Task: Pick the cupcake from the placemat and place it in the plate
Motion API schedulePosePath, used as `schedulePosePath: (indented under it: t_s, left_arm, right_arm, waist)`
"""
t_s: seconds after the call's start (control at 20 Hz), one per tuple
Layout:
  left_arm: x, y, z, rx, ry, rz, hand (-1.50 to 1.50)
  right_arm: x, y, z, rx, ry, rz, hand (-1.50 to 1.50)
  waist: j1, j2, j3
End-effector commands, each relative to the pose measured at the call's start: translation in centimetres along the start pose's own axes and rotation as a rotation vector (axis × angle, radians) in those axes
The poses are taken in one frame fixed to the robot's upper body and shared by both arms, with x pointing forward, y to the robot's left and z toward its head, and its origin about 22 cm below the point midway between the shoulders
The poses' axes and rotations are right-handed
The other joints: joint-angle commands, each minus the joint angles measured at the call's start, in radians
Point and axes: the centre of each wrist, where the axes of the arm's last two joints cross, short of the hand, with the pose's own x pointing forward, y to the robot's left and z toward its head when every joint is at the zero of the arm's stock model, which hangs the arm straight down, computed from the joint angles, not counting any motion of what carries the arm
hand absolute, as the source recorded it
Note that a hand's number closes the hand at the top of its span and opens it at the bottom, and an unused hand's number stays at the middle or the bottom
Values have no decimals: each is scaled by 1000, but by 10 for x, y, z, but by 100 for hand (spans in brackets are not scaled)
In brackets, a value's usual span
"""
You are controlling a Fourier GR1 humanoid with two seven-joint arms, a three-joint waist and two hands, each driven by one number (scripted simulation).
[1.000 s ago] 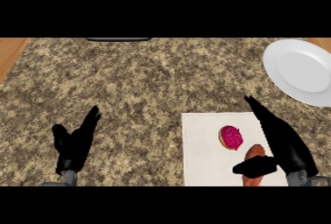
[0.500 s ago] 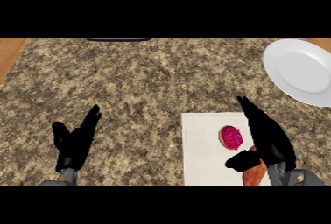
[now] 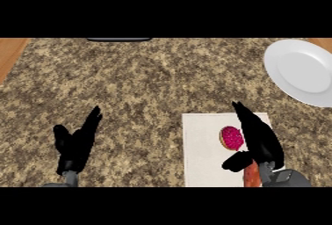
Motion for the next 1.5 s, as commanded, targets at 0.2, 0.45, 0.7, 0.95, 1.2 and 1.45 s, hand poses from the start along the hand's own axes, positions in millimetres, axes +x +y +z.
schedulePosePath:
  t_s: [0.2, 0.45, 0.7, 0.95, 1.2, 1.45]
  left_arm:
    - [-3, -10, -26, -10, 28, 19, 0]
    - [-19, -1, 18, -39, 59, 26, 0]
    - [-2, -10, -2, -16, 56, 7, 0]
    - [3, -3, -4, -43, 41, 12, 0]
    - [3, -6, 1, -50, 34, 18, 0]
    - [-6, -12, 2, -16, 49, 23, 0]
  right_arm:
    - [-6, 23, -19, 84, -55, 139, 150]
    - [-4, 27, -21, 22, -74, 160, 150]
    - [-8, 17, -31, -34, -61, 175, 150]
    - [86, 22, -72, -94, 7, 150, 150]
    - [101, 3, -62, -457, -177, -26, 150]
    - [89, -30, -60, -679, -149, -128, 150]
  waist:
    - [-5, 7, -7]
    - [1, 4, -7]
    - [-2, 5, -7]
    - [17, 9, -7]
    - [12, 6, -6]
    - [-4, 4, -7]
